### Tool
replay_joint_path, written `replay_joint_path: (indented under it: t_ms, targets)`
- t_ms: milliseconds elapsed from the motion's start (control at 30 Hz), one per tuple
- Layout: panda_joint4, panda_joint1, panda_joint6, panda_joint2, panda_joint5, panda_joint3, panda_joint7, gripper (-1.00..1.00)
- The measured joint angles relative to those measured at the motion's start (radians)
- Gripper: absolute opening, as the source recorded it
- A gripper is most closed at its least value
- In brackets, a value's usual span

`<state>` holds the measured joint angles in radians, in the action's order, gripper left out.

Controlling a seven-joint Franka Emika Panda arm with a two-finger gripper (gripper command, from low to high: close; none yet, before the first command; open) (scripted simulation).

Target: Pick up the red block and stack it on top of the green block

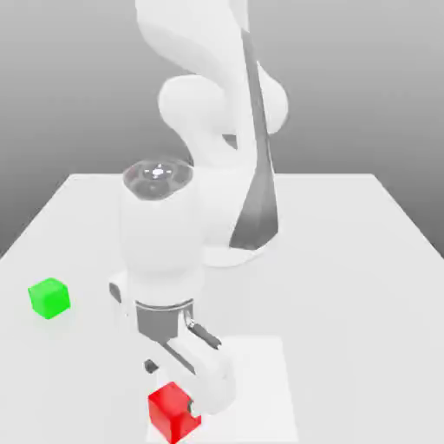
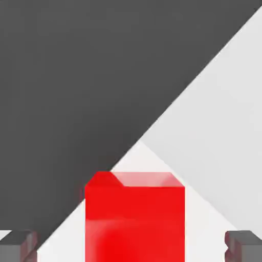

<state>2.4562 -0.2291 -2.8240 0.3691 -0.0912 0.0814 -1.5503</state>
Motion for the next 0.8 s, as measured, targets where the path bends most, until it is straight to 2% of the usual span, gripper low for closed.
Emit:
replay_joint_path:
  t_ms: [233,400,600,800]
  targets:
    - [-0.001,0.001,-0.007,0.007,-0.003,-0.001,-0.003,-1.0]
    - [0.027,-0.02,0.119,-0.147,0.036,0.017,0.019,-1.0]
    - [0.14,-0.165,0.144,-0.279,0.03,-0.16,-0.187,-1.0]
    - [0.268,-0.467,0.154,-0.424,0.021,-0.301,-0.434,-1.0]
